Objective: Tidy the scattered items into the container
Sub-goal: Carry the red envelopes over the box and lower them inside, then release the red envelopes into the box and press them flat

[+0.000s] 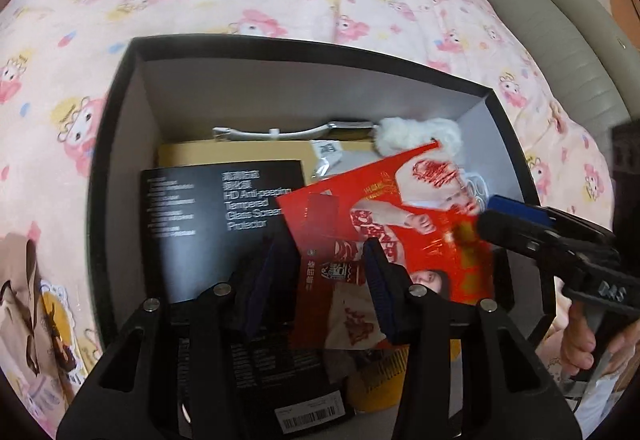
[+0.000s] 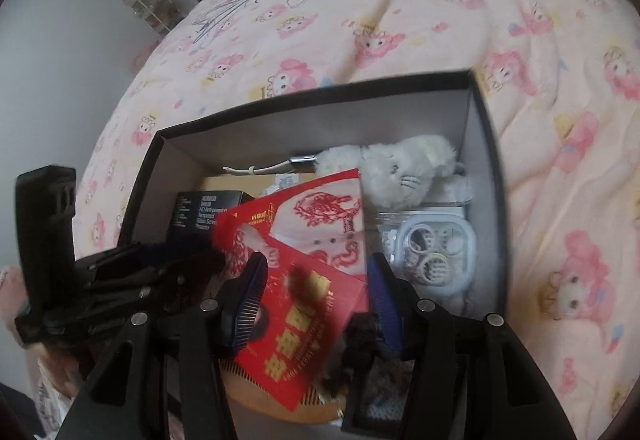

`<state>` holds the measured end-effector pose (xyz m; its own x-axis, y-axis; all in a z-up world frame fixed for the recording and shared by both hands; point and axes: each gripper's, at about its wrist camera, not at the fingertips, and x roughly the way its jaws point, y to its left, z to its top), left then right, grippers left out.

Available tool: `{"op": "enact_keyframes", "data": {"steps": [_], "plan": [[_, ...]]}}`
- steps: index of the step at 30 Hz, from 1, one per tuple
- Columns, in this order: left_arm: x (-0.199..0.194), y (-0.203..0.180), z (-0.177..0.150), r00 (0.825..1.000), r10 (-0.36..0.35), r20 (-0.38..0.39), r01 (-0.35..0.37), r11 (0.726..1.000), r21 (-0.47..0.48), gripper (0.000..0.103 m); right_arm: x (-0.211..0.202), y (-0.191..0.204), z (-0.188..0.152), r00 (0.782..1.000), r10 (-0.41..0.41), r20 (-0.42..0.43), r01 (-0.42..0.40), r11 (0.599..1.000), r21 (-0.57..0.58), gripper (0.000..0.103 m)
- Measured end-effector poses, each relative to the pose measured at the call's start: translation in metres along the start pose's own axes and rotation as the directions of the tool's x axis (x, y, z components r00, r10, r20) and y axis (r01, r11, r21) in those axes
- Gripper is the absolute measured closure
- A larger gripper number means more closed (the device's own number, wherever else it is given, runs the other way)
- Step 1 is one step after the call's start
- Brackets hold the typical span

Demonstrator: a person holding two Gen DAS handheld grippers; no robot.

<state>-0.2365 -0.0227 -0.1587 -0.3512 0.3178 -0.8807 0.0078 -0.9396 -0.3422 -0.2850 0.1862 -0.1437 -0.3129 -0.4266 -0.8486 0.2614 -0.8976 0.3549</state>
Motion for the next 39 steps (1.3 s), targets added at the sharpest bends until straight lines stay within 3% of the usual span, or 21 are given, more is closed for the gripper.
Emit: {"op": "enact_keyframes", "data": {"steps": [3,6,8,11,12,13,15,21,24,28,32,37,39], "plan": [[-0.005,0.006,-0.002,0.997,-0.071,-0.021,0.070,0.997,-0.037,0.059,-0.018,0.011,-0.009,0.999,-0.042,0.013,0.043,0.996,-0.084,0.055],[-0.008,0.004,-0.006,0.997,-0.073,-0.032,0.073,0.997,-0.020,0.059,-0.019,0.011,-0.019,0.999,-0.036,-0.037,0.032,0.993,-0.111,0.055],[-0.006,0.003,-0.009,0.993,-0.105,-0.058,0.104,0.994,-0.024,0.059,-0.015,0.005,-0.029,0.996,-0.011,-0.093,0.002,0.996,-0.091,0.055],[-0.003,0.001,-0.012,0.981,-0.172,-0.085,0.169,0.985,-0.043,0.059,-0.011,0.009,-0.033,0.994,0.025,-0.110,-0.037,0.993,-0.116,0.055],[-0.003,0.000,-0.012,0.980,-0.181,-0.083,0.178,0.983,-0.044,0.061,-0.010,0.009,-0.032,0.993,0.039,-0.111,-0.052,0.992,-0.113,0.060],[-0.004,0.000,-0.012,0.979,-0.185,-0.080,0.182,0.982,-0.041,0.065,-0.009,0.010,-0.031,0.993,0.054,-0.109,-0.065,0.992,-0.105,0.070],[-0.006,0.000,-0.011,0.979,-0.189,-0.079,0.187,0.982,-0.042,0.070,-0.008,0.013,-0.030,0.994,0.049,-0.102,-0.060,0.992,-0.110,0.079],[-0.001,0.002,-0.006,0.977,-0.198,-0.079,0.195,0.979,-0.052,0.070,-0.014,0.008,-0.020,0.999,0.020,-0.049,-0.023,0.997,-0.075,0.088],[-0.002,0.002,-0.005,0.977,-0.198,-0.078,0.195,0.980,-0.048,0.070,-0.014,0.010,-0.017,0.999,0.038,-0.036,-0.040,0.997,-0.066,0.088],[-0.007,0.003,-0.007,0.991,-0.120,-0.066,0.118,0.992,-0.036,0.070,-0.011,0.011,-0.021,0.995,0.023,-0.101,-0.031,0.996,-0.079,0.087],[-0.005,0.006,-0.014,0.974,-0.198,-0.111,0.194,0.980,-0.051,0.078,-0.001,0.014,-0.028,0.989,0.045,-0.143,-0.060,0.993,-0.104,0.087],[-0.005,-0.004,-0.010,0.969,-0.225,-0.106,0.222,0.974,-0.036,0.079,-0.005,0.026,-0.022,0.993,0.073,-0.097,-0.084,0.990,-0.117,0.087],[-0.007,-0.001,-0.009,0.979,-0.186,-0.087,0.183,0.982,-0.045,0.079,-0.008,0.027,-0.019,0.993,0.088,-0.075,-0.096,0.989,-0.110,0.087]]}}
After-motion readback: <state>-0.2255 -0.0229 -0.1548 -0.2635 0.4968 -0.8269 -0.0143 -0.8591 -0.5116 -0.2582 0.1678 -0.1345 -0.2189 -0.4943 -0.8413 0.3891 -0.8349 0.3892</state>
